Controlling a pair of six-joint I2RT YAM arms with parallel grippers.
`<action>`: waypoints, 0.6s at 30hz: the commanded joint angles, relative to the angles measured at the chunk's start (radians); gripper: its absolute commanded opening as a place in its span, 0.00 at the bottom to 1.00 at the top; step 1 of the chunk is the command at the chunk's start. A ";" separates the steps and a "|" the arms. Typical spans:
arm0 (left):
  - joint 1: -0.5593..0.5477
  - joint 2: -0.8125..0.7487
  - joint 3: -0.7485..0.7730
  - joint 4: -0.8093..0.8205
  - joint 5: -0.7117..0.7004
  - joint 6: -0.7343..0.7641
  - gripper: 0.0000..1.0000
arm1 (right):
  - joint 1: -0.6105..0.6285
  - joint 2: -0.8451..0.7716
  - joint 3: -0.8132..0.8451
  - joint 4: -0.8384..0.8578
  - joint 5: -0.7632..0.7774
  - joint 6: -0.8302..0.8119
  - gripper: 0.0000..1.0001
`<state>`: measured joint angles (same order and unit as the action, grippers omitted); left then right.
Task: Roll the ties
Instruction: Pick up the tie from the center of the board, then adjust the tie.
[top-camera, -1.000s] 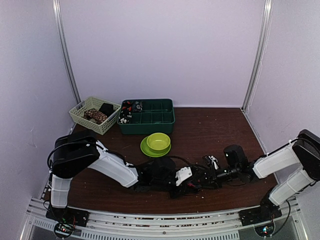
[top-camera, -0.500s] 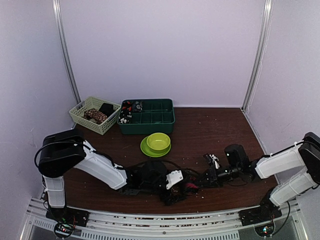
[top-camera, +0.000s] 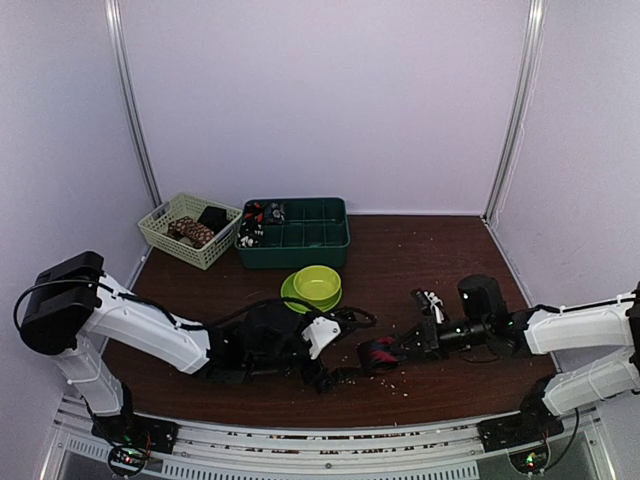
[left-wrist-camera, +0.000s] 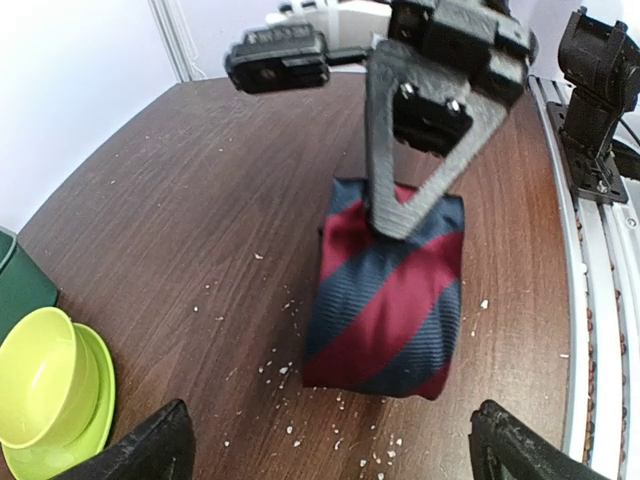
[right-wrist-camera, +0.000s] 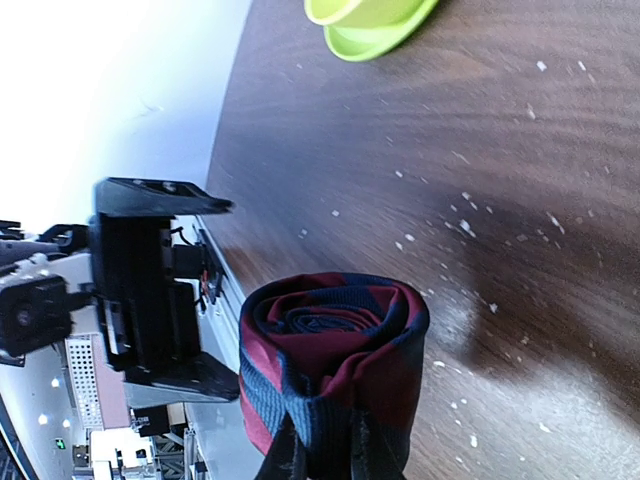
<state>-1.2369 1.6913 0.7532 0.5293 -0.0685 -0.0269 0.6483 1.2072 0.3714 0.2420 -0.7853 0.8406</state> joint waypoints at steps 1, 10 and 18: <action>0.001 0.012 0.026 0.064 0.021 0.052 0.98 | 0.020 -0.038 0.053 0.017 -0.005 0.019 0.00; -0.003 0.097 0.138 0.046 0.012 0.131 0.98 | 0.097 -0.047 0.118 0.032 -0.030 0.064 0.00; -0.002 0.096 0.163 0.024 0.112 0.165 0.57 | 0.115 -0.045 0.138 0.092 -0.041 0.116 0.00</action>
<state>-1.2373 1.7859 0.8829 0.5255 -0.0177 0.1020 0.7536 1.1786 0.4736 0.2661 -0.7979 0.9215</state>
